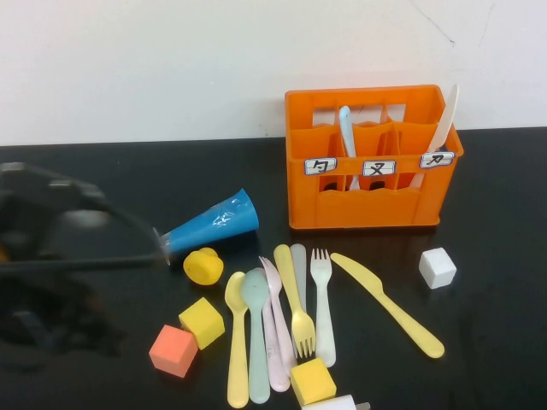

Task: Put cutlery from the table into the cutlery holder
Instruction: Pick up the spoon

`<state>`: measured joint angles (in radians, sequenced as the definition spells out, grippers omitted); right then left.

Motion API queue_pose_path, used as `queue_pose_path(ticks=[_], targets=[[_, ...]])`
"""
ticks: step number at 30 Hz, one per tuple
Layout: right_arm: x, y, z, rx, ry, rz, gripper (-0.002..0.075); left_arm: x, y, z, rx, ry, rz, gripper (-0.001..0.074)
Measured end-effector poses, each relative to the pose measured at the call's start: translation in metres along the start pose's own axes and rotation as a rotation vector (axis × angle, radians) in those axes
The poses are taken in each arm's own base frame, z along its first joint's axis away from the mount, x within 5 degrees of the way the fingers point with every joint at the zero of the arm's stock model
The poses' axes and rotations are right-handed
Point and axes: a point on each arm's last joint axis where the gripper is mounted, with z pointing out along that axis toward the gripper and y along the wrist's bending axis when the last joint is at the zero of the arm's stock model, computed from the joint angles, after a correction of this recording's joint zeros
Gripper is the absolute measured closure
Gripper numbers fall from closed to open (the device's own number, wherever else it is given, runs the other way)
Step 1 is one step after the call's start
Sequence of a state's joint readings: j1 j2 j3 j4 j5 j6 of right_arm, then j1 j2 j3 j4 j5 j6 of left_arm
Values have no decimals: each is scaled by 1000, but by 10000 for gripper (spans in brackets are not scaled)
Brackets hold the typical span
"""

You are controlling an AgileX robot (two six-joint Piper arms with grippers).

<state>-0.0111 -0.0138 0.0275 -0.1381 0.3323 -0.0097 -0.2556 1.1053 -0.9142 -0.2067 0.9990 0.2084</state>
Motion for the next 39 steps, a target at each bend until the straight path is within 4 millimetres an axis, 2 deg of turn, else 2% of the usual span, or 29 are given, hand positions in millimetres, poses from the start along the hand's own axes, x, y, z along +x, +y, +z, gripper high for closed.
queue_pose_path(ticks=[3, 7, 11, 16, 21, 25, 33, 39], targets=[[0, 0, 0, 1, 0, -1, 729, -17, -23, 19, 14, 37, 63, 736], [0, 0, 0, 1, 0, -1, 729, -37, -55, 54, 49, 103, 121, 736], [0, 0, 0, 1, 0, -1, 729, -55, -73, 86, 55, 164, 120, 736], [0, 0, 0, 1, 0, -1, 729, -71, -81, 120, 8, 213, 92, 736], [0, 0, 0, 1, 0, -1, 729, -73, -78, 145, -66, 253, 17, 727], [0, 0, 0, 1, 0, -1, 729, -74, -76, 155, -96, 253, -52, 650], [0, 0, 0, 1, 0, -1, 729, -79, -77, 157, -91, 198, -114, 402], [0, 0, 0, 1, 0, -1, 729, -78, -74, 163, -98, 210, -150, 368]])
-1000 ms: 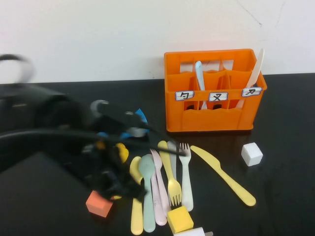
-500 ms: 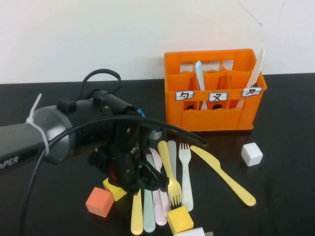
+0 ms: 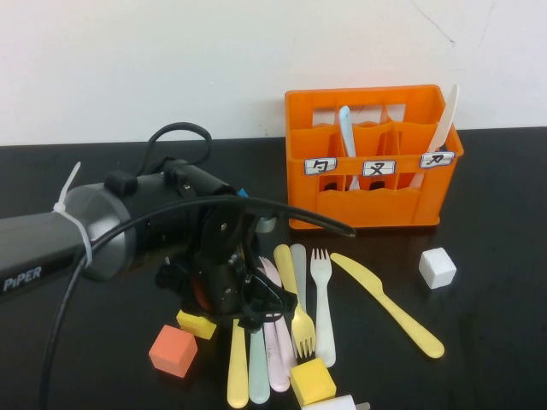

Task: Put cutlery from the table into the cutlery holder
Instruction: Pick up the spoon

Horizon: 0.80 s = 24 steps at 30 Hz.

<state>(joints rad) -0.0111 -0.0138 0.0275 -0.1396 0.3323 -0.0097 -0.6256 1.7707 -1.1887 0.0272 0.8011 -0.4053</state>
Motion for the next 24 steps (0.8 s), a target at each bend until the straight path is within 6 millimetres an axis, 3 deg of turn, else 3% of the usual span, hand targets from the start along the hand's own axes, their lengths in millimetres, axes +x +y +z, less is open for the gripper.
queue_pose_path(ticks=[5, 14, 24], targets=[[0, 0, 0, 0, 0, 0, 729, -1, 3, 4, -7, 11, -32, 370], [0, 0, 0, 0, 0, 0, 729, -4, 10, 5, -2, 15, -65, 477], [0, 0, 0, 0, 0, 0, 729, -4, 8, 17, 1, 50, -77, 488]])
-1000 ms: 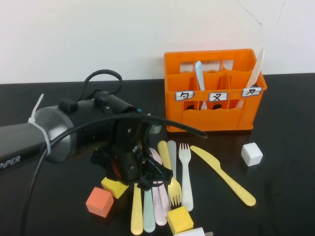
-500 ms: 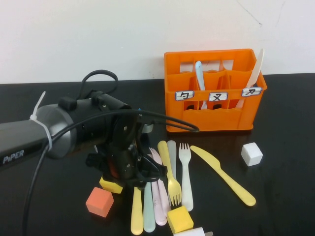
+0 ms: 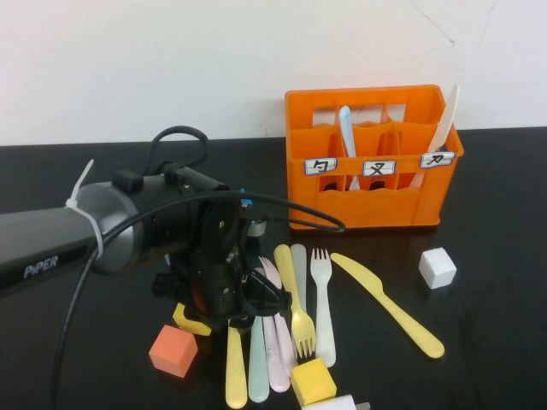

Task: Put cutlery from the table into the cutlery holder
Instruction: Pick up the spoon

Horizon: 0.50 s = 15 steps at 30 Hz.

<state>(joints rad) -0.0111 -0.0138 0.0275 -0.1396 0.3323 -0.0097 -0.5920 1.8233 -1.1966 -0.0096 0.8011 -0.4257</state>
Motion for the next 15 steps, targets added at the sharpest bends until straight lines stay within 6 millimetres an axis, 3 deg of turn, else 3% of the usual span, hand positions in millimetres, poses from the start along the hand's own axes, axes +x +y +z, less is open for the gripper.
queue_pose_path(ticks=[4, 6, 10, 15], targets=[[0, 0, 0, 0, 0, 0, 729, 0, 1, 0, 0, 0, -2, 547], [0, 0, 0, 0, 0, 0, 729, 0, 1, 0, -1, 0, -3, 630], [0, 0, 0, 0, 0, 0, 729, 1, 2, -1, 4, -14, 2, 639], [0, 0, 0, 0, 0, 0, 729, 20, 11, -14, 45, -117, 8, 639]])
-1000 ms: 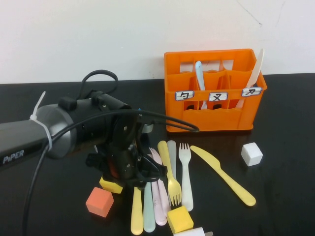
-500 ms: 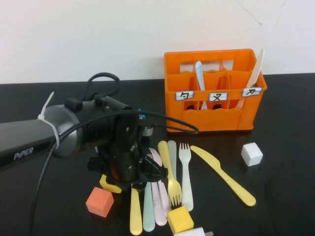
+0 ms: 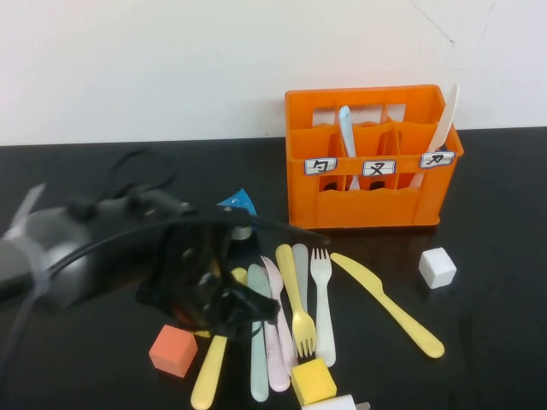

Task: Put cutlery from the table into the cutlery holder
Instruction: Pick up the spoon, then place the spoon on the box

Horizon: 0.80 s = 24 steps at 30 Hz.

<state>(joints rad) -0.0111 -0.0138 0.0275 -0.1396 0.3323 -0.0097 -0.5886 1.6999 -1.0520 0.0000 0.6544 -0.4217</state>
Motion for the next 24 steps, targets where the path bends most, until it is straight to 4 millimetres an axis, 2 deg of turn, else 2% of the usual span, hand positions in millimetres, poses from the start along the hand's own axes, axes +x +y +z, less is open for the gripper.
queue_pose_path(ticks=[6, 11, 18, 24], targets=[[0, 0, 0, 0, 0, 0, 729, 23, 12, -36, 81, -241, 32, 639], [0, 0, 0, 0, 0, 0, 729, 26, 14, -68, 163, -476, 73, 639], [0, 0, 0, 0, 0, 0, 729, 13, 6, -90, 245, -763, 204, 639], [0, 0, 0, 0, 0, 0, 729, -6, -9, -102, 299, -1112, 401, 639]])
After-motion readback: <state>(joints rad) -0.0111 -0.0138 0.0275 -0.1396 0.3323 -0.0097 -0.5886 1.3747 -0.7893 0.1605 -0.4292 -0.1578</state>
